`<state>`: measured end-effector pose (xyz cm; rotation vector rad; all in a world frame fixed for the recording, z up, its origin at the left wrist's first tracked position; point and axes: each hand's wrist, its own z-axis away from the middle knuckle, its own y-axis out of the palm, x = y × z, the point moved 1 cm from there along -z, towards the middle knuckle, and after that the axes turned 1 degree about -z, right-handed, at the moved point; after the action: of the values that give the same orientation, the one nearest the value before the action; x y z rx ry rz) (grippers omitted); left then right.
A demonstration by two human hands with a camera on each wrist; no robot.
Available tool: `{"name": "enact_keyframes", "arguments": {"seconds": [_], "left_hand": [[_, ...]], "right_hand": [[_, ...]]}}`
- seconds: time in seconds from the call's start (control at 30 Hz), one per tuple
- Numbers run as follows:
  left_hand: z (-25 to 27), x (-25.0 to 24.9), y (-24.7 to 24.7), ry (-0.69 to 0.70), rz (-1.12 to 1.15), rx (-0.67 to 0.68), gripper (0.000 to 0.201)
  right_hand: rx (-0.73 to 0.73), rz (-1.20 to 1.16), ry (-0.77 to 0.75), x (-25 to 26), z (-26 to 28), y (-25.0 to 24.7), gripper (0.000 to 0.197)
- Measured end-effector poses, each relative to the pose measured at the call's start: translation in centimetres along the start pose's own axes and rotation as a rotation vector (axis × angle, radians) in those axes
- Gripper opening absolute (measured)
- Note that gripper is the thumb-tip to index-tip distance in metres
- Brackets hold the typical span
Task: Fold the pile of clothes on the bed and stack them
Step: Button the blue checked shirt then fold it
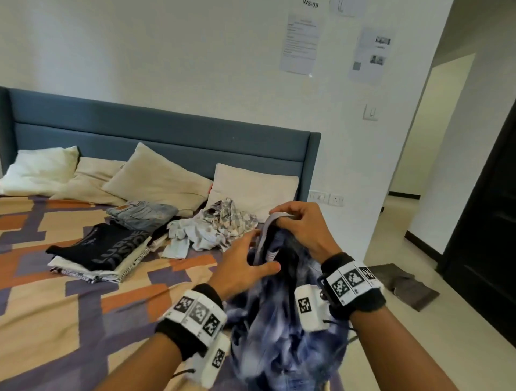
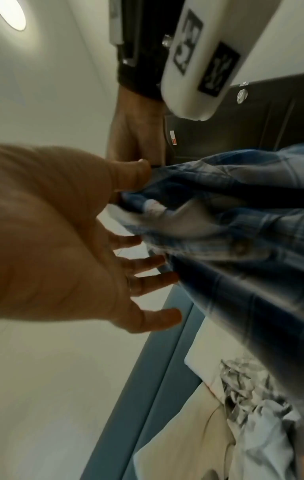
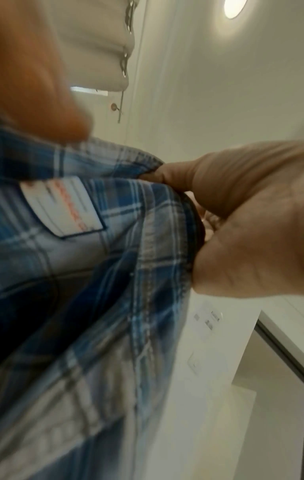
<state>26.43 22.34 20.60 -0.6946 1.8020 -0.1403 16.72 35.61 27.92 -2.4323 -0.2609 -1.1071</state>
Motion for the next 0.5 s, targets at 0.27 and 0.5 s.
{"name": "enact_keyframes", "arguments": {"seconds": [0.27, 0.5], "left_hand": [[-1.4, -0.3, -0.1, 0.111, -0.068, -0.138, 0.017], [-0.9, 0.2, -4.8, 0.109, -0.197, -0.402, 0.022]], "right_hand": [[0.226, 0.145, 0.044, -1.1, 2.2, -4.0, 0.039], [0.381, 1.0, 0.183, -7.6, 2.5, -3.8, 0.028]]}}
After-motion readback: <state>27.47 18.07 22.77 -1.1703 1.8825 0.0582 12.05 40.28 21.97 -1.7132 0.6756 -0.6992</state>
